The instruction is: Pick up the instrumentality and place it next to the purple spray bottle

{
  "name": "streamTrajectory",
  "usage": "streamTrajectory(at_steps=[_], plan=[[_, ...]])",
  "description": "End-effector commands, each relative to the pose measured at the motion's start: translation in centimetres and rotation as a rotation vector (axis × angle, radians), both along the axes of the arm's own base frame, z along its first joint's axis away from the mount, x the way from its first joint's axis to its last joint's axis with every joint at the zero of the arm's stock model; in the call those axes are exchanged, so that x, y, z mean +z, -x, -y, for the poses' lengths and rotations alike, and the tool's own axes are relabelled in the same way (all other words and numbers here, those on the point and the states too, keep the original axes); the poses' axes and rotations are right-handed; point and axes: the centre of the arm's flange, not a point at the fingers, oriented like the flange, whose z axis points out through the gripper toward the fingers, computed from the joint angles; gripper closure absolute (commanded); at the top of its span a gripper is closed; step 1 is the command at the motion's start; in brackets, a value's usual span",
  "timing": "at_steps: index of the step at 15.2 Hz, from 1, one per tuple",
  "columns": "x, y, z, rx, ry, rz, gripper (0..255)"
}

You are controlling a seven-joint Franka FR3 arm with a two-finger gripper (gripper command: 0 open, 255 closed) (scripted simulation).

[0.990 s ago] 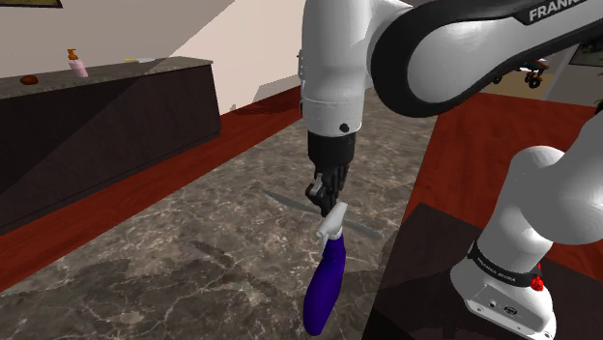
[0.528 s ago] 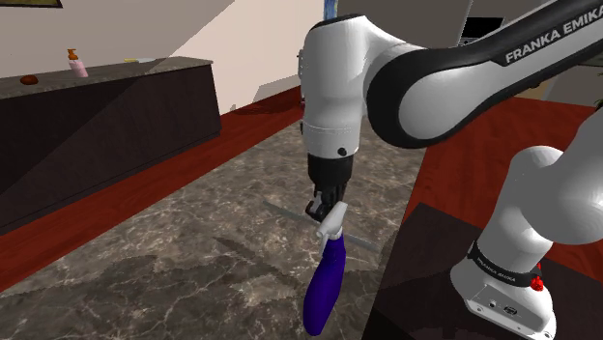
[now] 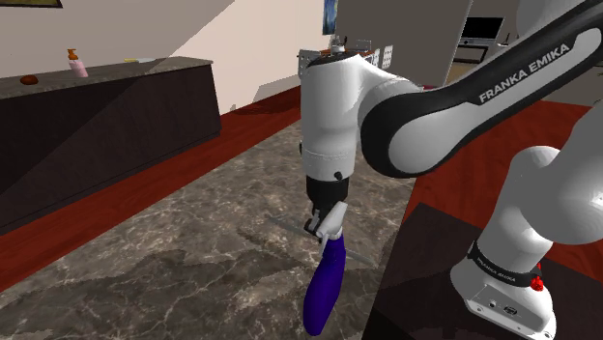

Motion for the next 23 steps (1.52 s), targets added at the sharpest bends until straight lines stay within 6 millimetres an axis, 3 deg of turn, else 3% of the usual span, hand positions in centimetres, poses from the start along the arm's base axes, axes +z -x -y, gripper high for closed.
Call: streamTrajectory(at_steps=[1, 9, 10, 15, 19, 23], plan=[[-1.4, 0.1, 0.0, 0.0, 0.0, 0.001, 255], [-1.4, 0.1, 0.0, 0.0, 0.0, 0.001, 255], [-1.4, 0.1, 0.0, 0.0, 0.0, 0.001, 0], [-1.4, 0.1, 0.0, 0.0, 0.0, 0.001, 0], [3.6, -0.2, 0.0, 0.0, 0.0, 0.001, 0], [3.6, -0.2, 0.0, 0.0, 0.0, 0.001, 0]])
